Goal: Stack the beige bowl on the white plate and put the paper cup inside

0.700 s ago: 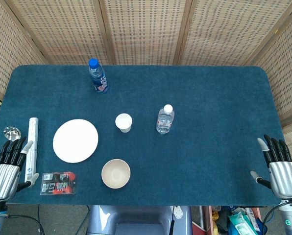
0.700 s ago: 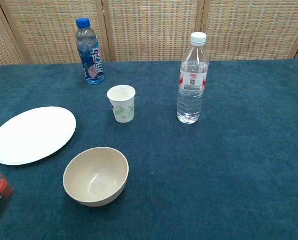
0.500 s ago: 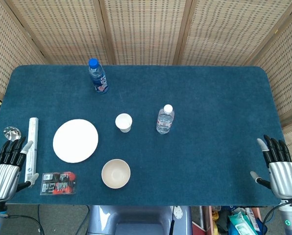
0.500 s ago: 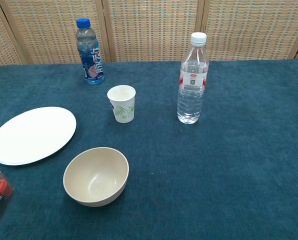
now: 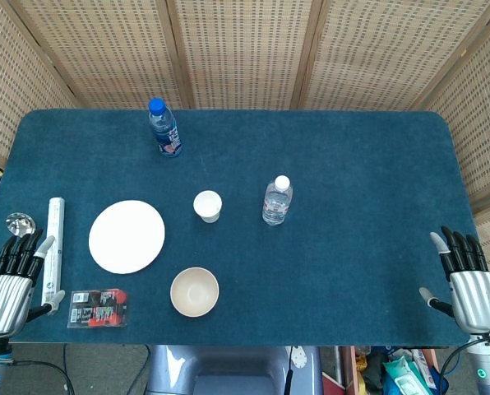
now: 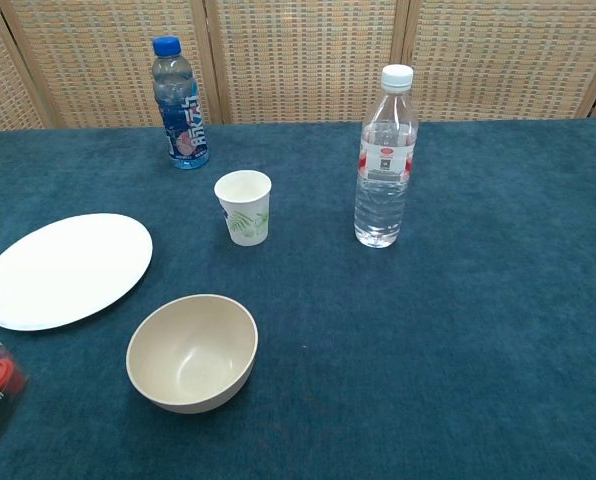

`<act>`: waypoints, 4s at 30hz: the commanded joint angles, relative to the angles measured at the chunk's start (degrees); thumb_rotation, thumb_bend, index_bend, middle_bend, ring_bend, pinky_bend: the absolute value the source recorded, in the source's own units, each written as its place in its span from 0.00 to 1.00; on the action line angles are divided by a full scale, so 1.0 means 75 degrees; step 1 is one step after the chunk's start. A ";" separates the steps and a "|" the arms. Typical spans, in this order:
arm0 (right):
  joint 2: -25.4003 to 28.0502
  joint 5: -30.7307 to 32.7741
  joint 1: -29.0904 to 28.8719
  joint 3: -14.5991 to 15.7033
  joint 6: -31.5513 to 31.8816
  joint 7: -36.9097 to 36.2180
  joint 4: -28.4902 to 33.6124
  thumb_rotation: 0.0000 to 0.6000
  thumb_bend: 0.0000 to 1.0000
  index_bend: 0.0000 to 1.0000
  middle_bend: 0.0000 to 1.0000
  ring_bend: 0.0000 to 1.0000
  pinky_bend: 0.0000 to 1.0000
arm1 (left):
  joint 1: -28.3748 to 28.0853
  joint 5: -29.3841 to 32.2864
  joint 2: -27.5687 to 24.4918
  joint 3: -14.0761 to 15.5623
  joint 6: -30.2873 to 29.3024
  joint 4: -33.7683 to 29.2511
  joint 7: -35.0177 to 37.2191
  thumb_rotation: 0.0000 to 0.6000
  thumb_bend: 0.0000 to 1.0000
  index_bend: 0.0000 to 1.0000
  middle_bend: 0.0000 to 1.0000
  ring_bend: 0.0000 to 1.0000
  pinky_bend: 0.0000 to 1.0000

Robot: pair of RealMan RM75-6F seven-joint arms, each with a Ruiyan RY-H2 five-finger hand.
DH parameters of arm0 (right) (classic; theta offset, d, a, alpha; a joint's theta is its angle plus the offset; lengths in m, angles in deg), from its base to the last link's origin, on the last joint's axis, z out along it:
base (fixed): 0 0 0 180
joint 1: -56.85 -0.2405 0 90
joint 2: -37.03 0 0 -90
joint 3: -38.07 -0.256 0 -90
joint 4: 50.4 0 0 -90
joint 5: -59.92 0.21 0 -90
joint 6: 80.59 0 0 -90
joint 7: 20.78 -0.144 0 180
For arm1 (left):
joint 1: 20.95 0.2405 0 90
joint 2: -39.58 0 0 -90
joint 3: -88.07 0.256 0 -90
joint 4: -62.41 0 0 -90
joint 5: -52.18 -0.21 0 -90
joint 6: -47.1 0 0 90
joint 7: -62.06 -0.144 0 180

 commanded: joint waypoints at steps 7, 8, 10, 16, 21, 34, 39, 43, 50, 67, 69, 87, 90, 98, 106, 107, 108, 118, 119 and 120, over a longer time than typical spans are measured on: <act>0.0014 -0.0014 0.0029 0.0005 0.0053 -0.0046 -0.0007 1.00 0.14 0.01 0.00 0.00 0.00 | 0.0038 -0.0144 -0.0017 0.0036 -0.0128 -0.0040 -0.0023 1.00 0.14 0.00 0.00 0.00 0.00; 0.0015 -0.0011 0.0027 0.0002 0.0052 -0.0049 -0.0010 1.00 0.14 0.01 0.00 0.00 0.00 | 0.0037 -0.0151 -0.0013 0.0039 -0.0126 -0.0042 -0.0031 1.00 0.14 0.00 0.00 0.00 0.00; 0.0017 -0.0004 0.0026 0.0002 0.0044 -0.0050 -0.0013 1.00 0.14 0.01 0.00 0.00 0.00 | 0.0034 -0.0154 -0.0004 0.0045 -0.0113 -0.0039 -0.0044 1.00 0.14 0.00 0.00 0.00 0.00; 0.0036 0.0026 0.0036 -0.0014 0.0054 -0.0101 -0.0009 1.00 0.14 0.01 0.00 0.00 0.00 | 0.0013 -0.0210 0.0008 0.0050 -0.0109 -0.0051 -0.0042 1.00 0.14 0.00 0.00 0.00 0.00; 0.0045 0.0072 0.0049 -0.0031 0.0055 -0.0124 -0.0010 1.00 0.14 0.01 0.00 0.00 0.00 | -0.0068 -0.0481 -0.0042 0.0140 -0.0114 0.0030 0.0324 1.00 0.14 0.00 0.00 0.00 0.00; 0.0016 0.0070 0.0035 -0.0017 0.0012 0.0007 0.0040 1.00 0.14 0.01 0.00 0.00 0.00 | -0.0573 -0.1671 -0.0483 0.0435 -0.0060 0.0430 0.1049 1.00 0.15 0.10 0.00 0.00 0.00; 0.0026 0.0121 0.0041 -0.0037 0.0001 -0.0036 0.0034 1.00 0.14 0.01 0.00 0.00 0.00 | -0.0969 -0.2201 -0.0718 0.0546 0.0345 0.0119 0.0866 1.00 0.15 0.16 0.00 0.00 0.00; 0.0028 0.0156 0.0034 -0.0043 -0.0035 -0.0070 0.0012 1.00 0.14 0.01 0.00 0.00 0.00 | -0.1205 -0.2318 -0.0813 0.0579 0.0724 -0.0172 0.0696 1.00 0.15 0.22 0.00 0.00 0.00; 0.0039 0.0185 0.0034 -0.0058 -0.0043 -0.0121 0.0005 1.00 0.14 0.01 0.00 0.00 0.00 | -0.1592 -0.2242 -0.0697 0.0593 0.1585 -0.0528 0.0282 1.00 0.17 0.28 0.00 0.00 0.00; 0.0085 0.0393 0.0017 -0.0139 -0.0154 -0.0445 -0.0112 1.00 0.14 0.01 0.00 0.00 0.00 | -0.2299 -0.1452 0.0389 0.0485 0.3304 -0.0791 -0.0746 1.00 0.27 0.32 0.00 0.00 0.00; 0.0094 0.0401 0.0020 -0.0146 -0.0149 -0.0484 -0.0116 1.00 0.14 0.01 0.00 0.00 0.00 | -0.2345 -0.1366 0.0490 0.0482 0.3413 -0.0795 -0.0838 1.00 0.27 0.33 0.00 0.00 0.00; 0.0176 0.0412 0.0073 -0.0181 -0.0045 -0.0765 -0.0137 1.00 0.14 0.01 0.00 0.00 0.00 | -0.2640 -0.0612 0.1164 0.0468 0.4072 -0.0529 -0.1530 1.00 0.29 0.36 0.00 0.00 0.00; 0.0188 0.0408 0.0079 -0.0187 -0.0029 -0.0798 -0.0135 1.00 0.14 0.01 0.00 0.00 0.00 | -0.2692 -0.0543 0.1262 0.0499 0.4166 -0.0536 -0.1719 1.00 0.29 0.37 0.00 0.00 0.00; 0.0223 0.0433 0.0104 -0.0206 0.0003 -0.0912 -0.0137 1.00 0.14 0.01 0.00 0.00 0.00 | -0.2788 -0.0290 0.1436 0.0498 0.4341 -0.0523 -0.2016 1.00 0.29 0.40 0.00 0.00 0.00; 0.0245 0.0427 0.0118 -0.0209 0.0021 -0.0991 -0.0138 1.00 0.14 0.01 0.00 0.00 0.00 | -0.2975 0.0019 0.1685 0.0427 0.4591 -0.0396 -0.2298 1.00 0.30 0.42 0.00 0.00 0.00; 0.0247 0.0427 0.0121 -0.0210 0.0024 -0.1004 -0.0141 1.00 0.14 0.01 0.00 0.00 0.00 | -0.2996 0.0042 0.1715 0.0423 0.4613 -0.0376 -0.2332 1.00 0.30 0.43 0.00 0.00 0.00; 0.0251 0.0429 0.0121 -0.0214 0.0025 -0.1016 -0.0142 1.00 0.14 0.01 0.00 0.00 0.00 | -0.3026 0.0078 0.1760 0.0409 0.4641 -0.0354 -0.2372 1.00 0.30 0.43 0.00 0.00 0.00; 0.0277 0.0436 0.0136 -0.0227 0.0045 -0.1119 -0.0148 1.00 0.14 0.01 0.00 0.00 0.00 | -0.3201 0.0265 0.2113 0.0280 0.4651 -0.0130 -0.2554 1.00 0.37 0.54 0.00 0.00 0.00; 0.0281 0.0436 0.0138 -0.0229 0.0051 -0.1134 -0.0151 1.00 0.14 0.01 0.00 0.00 0.00 | -0.3210 0.0263 0.2151 0.0272 0.4625 -0.0093 -0.2578 1.00 0.38 0.56 0.00 0.00 0.00; 0.0284 0.0435 0.0142 -0.0229 0.0055 -0.1152 -0.0155 1.00 0.14 0.01 0.00 0.00 0.00 | -0.3214 0.0267 0.2196 0.0263 0.4592 -0.0042 -0.2597 1.00 0.39 0.58 0.00 0.00 0.01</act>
